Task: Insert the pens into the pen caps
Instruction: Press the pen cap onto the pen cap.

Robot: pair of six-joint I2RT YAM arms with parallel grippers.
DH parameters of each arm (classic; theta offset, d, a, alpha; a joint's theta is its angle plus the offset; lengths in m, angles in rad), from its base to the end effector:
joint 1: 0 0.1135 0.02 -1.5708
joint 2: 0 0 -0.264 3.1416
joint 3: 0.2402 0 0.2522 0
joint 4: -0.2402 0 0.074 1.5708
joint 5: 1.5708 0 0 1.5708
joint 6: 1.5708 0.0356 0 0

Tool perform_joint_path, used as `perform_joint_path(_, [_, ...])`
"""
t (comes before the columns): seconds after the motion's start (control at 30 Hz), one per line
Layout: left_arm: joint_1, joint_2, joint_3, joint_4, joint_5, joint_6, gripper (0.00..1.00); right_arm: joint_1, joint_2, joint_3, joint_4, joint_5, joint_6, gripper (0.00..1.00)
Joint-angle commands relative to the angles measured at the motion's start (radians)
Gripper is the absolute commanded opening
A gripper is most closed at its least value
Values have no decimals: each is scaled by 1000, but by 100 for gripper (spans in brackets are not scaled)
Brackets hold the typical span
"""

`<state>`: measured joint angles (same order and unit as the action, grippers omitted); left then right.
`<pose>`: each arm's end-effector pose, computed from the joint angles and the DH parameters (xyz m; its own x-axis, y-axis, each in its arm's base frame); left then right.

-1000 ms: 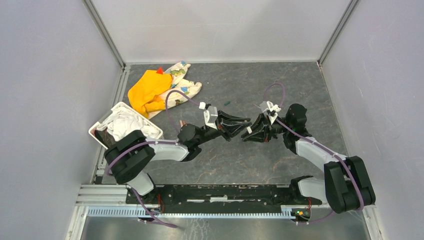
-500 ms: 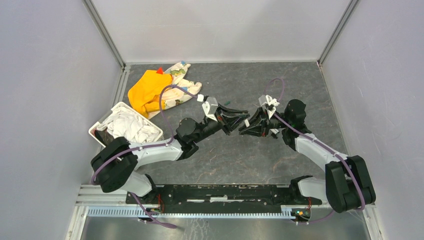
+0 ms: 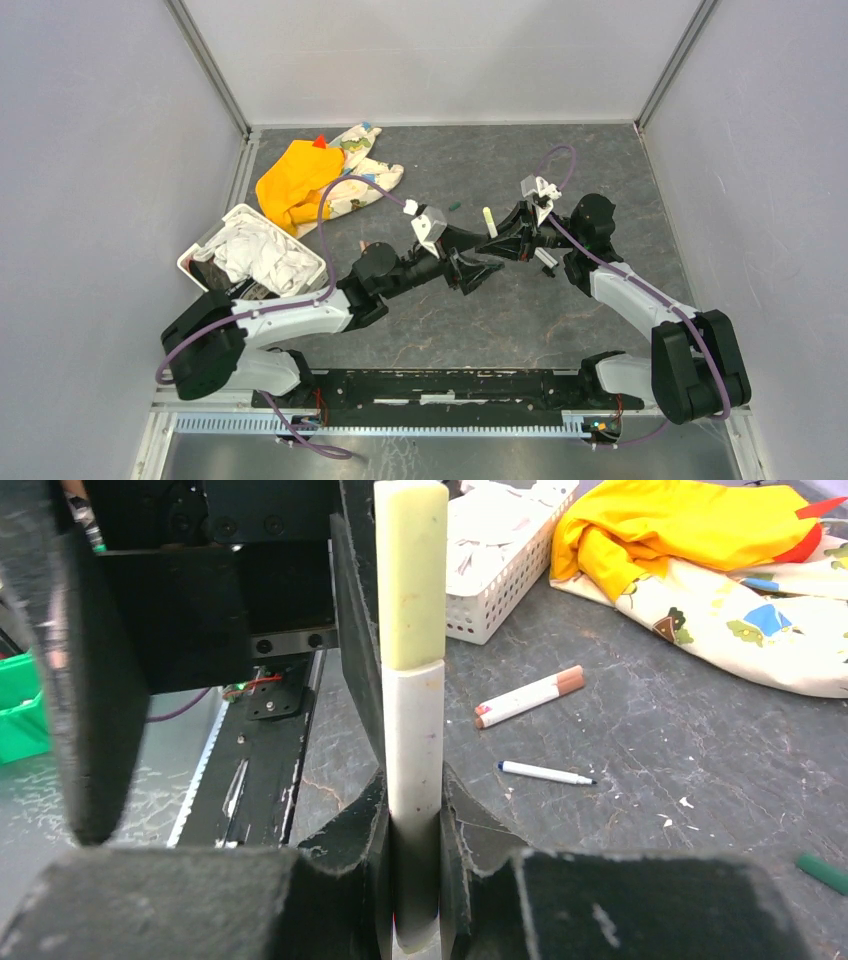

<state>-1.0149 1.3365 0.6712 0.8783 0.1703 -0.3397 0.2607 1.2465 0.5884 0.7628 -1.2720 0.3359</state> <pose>0.1506 -0.2538 0.2893 -0.2029 -0.2957 -0.9335 0.9089 0.2978 -0.2919 0.2332 0.0974 0.2702 -0.2324 0.0384 -0.9719 -0.9719 0.0284 0.2335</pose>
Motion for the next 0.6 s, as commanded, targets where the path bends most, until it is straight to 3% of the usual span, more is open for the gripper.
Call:
perform_joint_path(0.0, [-20, -128, -62, -76, 8, 68, 86, -6, -2, 35, 119, 68, 69, 0])
perform_joint_path(0.1, [-1, -184, -85, -57, -32, 48, 99, -6, -11, 28, 162, 63, 107, 0])
perform_joint_path(0.27, [86, -162, 31, -87, 26, -86, 100, -1, -24, 31, 161, 57, 119, 0])
perform_joint_path(0.57, [180, -52, 177, -1, 185, -259, 100, 27, -58, 29, 153, 74, 163, 0])
